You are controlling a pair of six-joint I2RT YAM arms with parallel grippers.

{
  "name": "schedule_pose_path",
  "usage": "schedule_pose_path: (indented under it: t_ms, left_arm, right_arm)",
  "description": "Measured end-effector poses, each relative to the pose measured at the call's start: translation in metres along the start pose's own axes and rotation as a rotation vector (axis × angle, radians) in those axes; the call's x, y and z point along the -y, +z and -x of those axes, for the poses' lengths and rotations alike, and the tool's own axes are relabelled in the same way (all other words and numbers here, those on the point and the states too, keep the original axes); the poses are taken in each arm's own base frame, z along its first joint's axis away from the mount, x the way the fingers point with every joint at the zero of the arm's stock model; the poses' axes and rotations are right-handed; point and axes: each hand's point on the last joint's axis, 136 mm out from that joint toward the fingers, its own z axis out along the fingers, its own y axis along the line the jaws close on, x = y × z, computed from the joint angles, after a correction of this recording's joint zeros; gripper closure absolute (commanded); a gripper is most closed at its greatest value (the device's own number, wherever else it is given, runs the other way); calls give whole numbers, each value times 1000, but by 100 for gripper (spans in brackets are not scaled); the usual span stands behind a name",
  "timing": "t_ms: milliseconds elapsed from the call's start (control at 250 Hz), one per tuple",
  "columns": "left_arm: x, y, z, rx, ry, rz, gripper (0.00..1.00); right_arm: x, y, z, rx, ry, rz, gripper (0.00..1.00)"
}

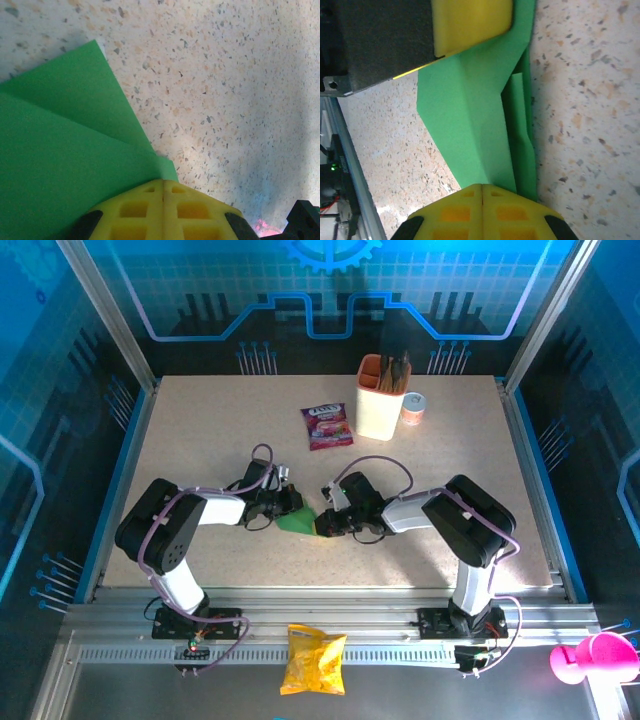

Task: Fold a paper plane with a square sheet of paper (pick it up from the middle)
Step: Fourth fold the wing at the center of the table.

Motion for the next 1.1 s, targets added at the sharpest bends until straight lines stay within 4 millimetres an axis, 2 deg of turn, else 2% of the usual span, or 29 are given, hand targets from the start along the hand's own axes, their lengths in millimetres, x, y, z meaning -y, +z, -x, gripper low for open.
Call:
schedule_pose_path:
  t_ms: [164,415,667,831,907,979,1103]
  left_arm:
    - [-8,-4,10,48,-46,42,100]
    - [-38,-22,42,166,-119,151,100]
    - [-40,-24,43,165,-118,171,100]
    - [-36,-22,37,150,-89,164,100]
    - [-30,-19,28,133,-64,155,100]
    - [-19,-14,17,104,-30,140,100]
    - [-2,-6,-4,56,26,118,100]
  right_arm:
    - [3,-3,-1,1,44,22,100]
    - [4,-3,-1,-6,71,44,100]
    - [3,-8,-2,0,76,43,100]
    - [11,-30,-21,-41,135,-52,100]
    - [7,-38,-20,-43,129,-72,100]
    - [-4,-43,-13,-34,103,-73,100]
    - [-35,-40,3,-19,25,-36,100]
